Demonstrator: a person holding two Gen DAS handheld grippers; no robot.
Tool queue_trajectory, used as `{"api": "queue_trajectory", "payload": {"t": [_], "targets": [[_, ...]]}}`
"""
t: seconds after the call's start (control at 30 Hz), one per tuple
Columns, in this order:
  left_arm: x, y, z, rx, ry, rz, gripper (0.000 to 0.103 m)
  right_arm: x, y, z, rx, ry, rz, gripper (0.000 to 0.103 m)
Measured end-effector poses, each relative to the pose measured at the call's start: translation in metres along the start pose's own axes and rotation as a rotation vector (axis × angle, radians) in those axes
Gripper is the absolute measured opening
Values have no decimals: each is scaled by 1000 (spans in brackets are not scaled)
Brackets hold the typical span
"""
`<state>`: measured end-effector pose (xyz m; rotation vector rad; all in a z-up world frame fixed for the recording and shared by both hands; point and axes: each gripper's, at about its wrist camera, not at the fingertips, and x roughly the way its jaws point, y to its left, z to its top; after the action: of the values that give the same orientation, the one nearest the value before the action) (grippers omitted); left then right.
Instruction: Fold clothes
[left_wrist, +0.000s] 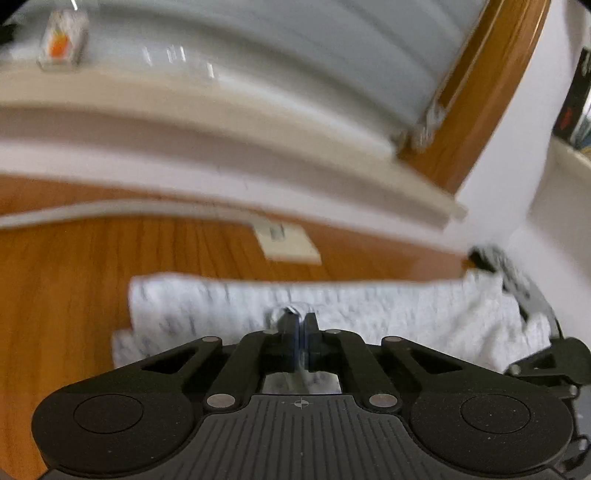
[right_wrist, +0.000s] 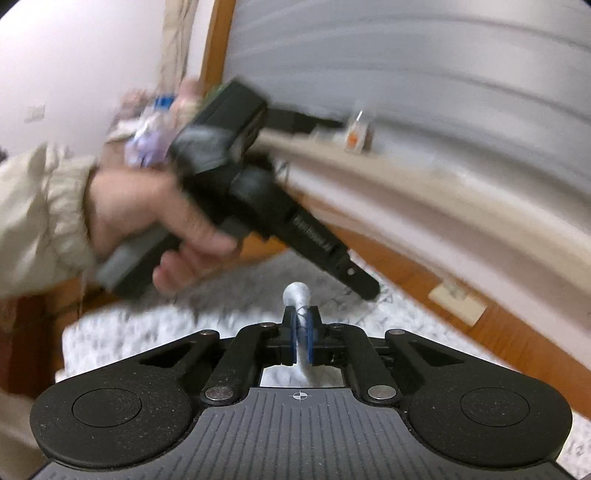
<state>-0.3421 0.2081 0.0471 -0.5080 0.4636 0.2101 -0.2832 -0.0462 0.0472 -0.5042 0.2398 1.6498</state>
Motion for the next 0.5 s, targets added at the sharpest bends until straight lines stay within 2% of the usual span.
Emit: {"api": "queue_trajectory", "payload": {"t": [0.07,0.1,0.13,0.17,0.2,0.27,0.33,0.4,0.47,0.5], "targets": [[-4,-2,4,12,-1,-3,3,0,0,2,13,-10,2,8],[-4,-3,4,20,6,14,7,1,0,3,20,-11,5,11],[-4,-3,4,24,14,46,13,3,-1,1,26,11,23,19],[-2,-3,4,25,21,80,28,4,-2,-1,32,30,37,30],[-2,-4,4,23,19,104,41,-2,-3,-5,40,33,33,36],[-1,-12,5,46,5,111,47,-17,-6,-14,56,41,23,39],[-1,-23,7,74,-8,112,47,-42,-13,-26,79,46,-25,39],[2,-37,10,110,-19,103,58,-75,-35,-45,93,59,-113,39],[11,-62,11,163,-16,63,65,-110,-56,-65,104,82,-213,39],[17,-75,12,186,-14,39,65,-125,-64,-75,111,98,-259,39]]}}
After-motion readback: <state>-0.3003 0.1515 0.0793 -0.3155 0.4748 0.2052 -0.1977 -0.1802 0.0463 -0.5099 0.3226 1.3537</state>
